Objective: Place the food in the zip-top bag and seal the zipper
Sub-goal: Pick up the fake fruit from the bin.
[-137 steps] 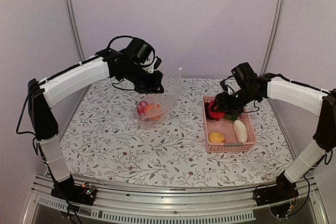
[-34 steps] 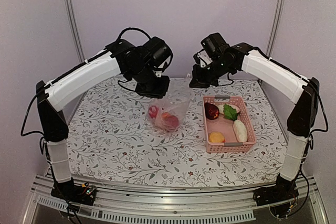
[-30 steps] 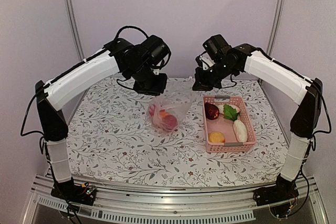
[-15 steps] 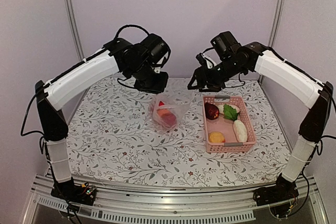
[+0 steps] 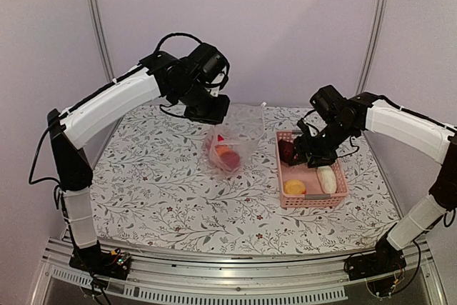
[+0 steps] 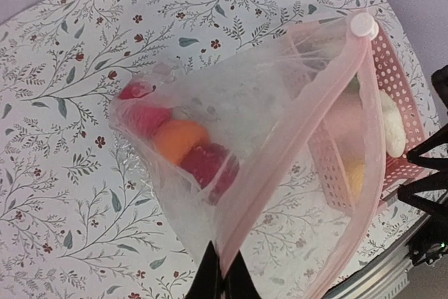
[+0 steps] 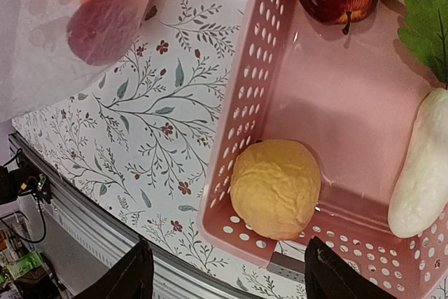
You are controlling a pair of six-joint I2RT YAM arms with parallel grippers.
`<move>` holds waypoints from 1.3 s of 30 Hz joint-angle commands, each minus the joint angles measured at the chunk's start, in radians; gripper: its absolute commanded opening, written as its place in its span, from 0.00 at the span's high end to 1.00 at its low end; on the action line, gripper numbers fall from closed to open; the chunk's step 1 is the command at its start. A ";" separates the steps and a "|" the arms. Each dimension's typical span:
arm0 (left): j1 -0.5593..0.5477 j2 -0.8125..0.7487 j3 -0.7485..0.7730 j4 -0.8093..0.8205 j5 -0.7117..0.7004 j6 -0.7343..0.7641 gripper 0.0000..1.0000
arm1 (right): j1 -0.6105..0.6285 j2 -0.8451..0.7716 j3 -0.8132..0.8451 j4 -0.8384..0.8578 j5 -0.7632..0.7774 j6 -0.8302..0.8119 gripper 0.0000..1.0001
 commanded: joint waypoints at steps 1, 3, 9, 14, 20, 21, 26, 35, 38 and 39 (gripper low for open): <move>0.010 -0.015 -0.012 0.048 0.057 0.044 1.00 | 0.002 0.043 -0.042 0.020 0.005 -0.038 0.26; 0.013 -0.012 -0.009 0.049 0.066 0.049 1.00 | 0.002 0.080 -0.042 0.011 0.019 -0.059 0.25; 0.019 -0.020 -0.013 0.048 0.076 0.050 1.00 | 0.001 0.171 -0.066 0.007 0.026 -0.107 0.24; 0.025 -0.032 -0.024 0.044 0.068 0.047 1.00 | 0.001 0.221 -0.072 0.017 -0.005 -0.134 0.24; 0.031 -0.052 -0.058 0.057 0.065 0.034 1.00 | 0.001 0.283 -0.077 0.010 -0.004 -0.161 0.23; 0.031 -0.054 -0.062 0.060 0.066 0.033 1.00 | 0.002 0.295 -0.078 0.010 -0.002 -0.162 0.23; 0.033 -0.058 -0.068 0.074 0.068 0.027 1.00 | -0.004 0.282 -0.034 -0.026 0.059 -0.149 0.31; 0.036 -0.054 -0.083 0.099 0.096 0.020 1.00 | -0.007 0.119 0.187 -0.046 0.200 -0.144 0.44; 0.039 -0.051 -0.081 0.101 0.104 0.020 1.00 | -0.003 0.082 0.257 0.020 0.133 -0.128 0.48; 0.040 -0.049 -0.079 0.102 0.108 0.020 1.00 | 0.000 0.064 0.275 0.057 0.109 -0.122 0.49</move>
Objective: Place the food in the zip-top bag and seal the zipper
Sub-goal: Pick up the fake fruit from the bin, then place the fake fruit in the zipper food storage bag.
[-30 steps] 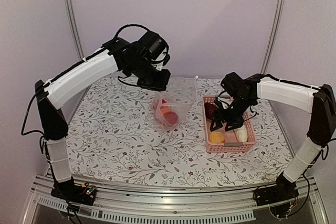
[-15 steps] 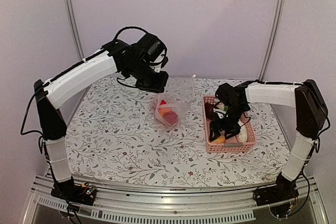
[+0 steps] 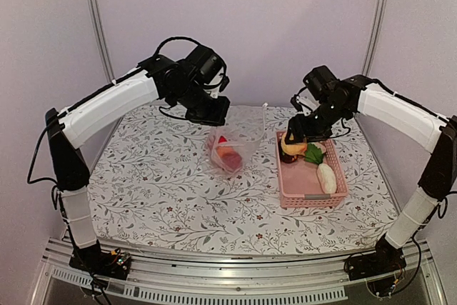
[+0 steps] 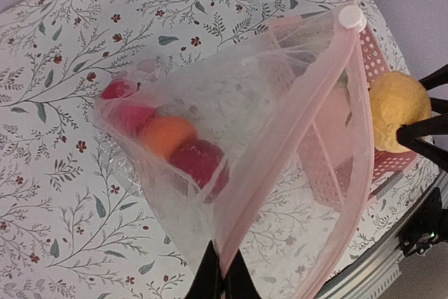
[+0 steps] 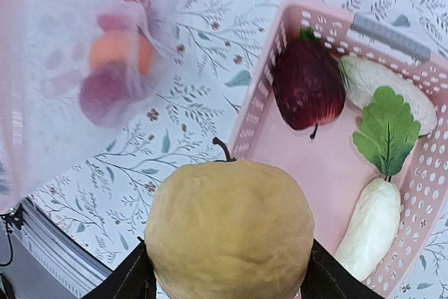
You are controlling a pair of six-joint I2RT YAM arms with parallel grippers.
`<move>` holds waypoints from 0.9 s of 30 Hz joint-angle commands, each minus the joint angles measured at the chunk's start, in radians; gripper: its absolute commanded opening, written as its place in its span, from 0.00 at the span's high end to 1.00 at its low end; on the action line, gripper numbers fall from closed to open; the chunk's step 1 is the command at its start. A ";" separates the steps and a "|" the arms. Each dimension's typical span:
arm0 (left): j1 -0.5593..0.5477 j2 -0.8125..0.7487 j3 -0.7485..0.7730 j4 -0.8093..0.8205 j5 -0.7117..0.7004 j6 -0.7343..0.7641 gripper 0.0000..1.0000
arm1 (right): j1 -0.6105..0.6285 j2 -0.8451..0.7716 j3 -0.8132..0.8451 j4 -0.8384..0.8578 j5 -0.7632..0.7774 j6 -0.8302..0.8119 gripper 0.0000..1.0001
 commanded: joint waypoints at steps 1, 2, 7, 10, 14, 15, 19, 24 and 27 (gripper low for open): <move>0.019 -0.021 -0.007 0.028 0.027 -0.008 1.00 | 0.007 -0.097 0.093 0.126 -0.077 0.027 0.50; 0.020 -0.020 -0.007 0.031 0.034 -0.010 1.00 | 0.012 -0.109 0.107 0.159 -0.098 0.034 0.51; 0.025 -0.015 -0.005 0.044 0.058 -0.019 1.00 | 0.057 -0.124 0.177 0.269 -0.144 0.069 0.54; 0.034 -0.023 -0.024 0.063 0.065 -0.035 1.00 | 0.080 -0.098 0.204 0.313 -0.154 0.066 0.53; 0.042 -0.035 -0.034 0.086 0.104 -0.048 1.00 | 0.105 -0.031 0.263 0.312 -0.145 0.075 0.51; 0.044 -0.037 -0.035 0.089 0.107 -0.050 1.00 | 0.109 -0.008 0.275 0.307 -0.137 0.076 0.50; 0.053 -0.046 -0.033 0.101 0.123 -0.063 1.00 | 0.131 0.033 0.285 0.299 -0.078 0.065 0.35; 0.066 -0.055 -0.035 0.120 0.148 -0.081 1.00 | 0.154 0.112 0.379 0.190 -0.012 0.032 0.07; 0.074 -0.062 -0.047 0.130 0.159 -0.090 1.00 | 0.157 0.116 0.399 0.191 -0.010 0.040 0.06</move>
